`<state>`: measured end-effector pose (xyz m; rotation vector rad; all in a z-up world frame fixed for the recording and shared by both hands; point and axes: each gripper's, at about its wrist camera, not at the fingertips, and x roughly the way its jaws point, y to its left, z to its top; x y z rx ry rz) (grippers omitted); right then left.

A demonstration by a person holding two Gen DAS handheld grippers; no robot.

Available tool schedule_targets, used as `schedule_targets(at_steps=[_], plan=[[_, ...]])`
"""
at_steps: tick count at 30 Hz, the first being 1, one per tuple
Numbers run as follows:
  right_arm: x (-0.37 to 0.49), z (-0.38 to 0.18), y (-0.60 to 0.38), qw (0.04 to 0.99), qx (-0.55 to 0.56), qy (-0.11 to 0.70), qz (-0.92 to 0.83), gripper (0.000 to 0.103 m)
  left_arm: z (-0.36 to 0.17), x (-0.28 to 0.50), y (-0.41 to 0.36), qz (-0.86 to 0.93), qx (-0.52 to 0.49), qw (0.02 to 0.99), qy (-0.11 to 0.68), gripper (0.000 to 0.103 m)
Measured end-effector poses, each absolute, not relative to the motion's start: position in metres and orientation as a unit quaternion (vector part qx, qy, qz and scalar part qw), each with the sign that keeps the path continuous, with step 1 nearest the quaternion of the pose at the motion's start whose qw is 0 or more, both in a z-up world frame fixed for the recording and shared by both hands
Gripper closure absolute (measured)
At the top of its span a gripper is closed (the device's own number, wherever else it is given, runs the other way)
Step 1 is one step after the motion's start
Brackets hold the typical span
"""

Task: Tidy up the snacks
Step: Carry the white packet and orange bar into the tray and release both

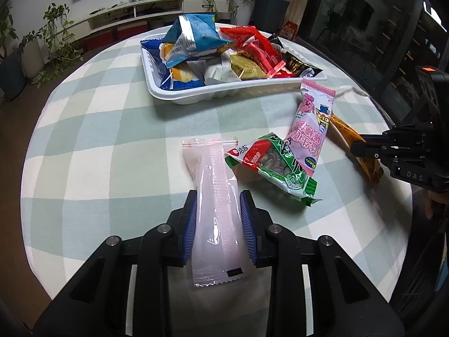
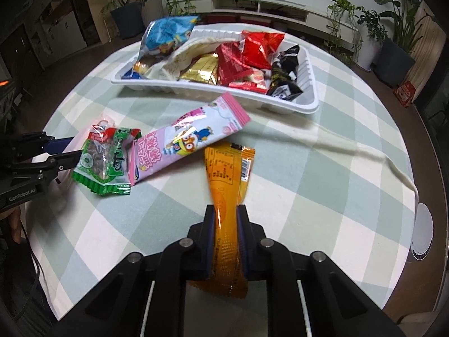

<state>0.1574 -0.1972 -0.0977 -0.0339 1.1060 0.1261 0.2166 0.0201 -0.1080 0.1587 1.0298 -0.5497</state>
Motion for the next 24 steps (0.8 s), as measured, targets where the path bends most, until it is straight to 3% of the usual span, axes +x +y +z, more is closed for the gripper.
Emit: schedule_targets(at_steps=[24], plan=[[0.141, -0.063, -0.242, 0.884, 0.05, 0.463, 0.044, 0.087, -0.064, 0.212, 0.052, -0.253, -0.003, 0.857, 0.449, 0.076]])
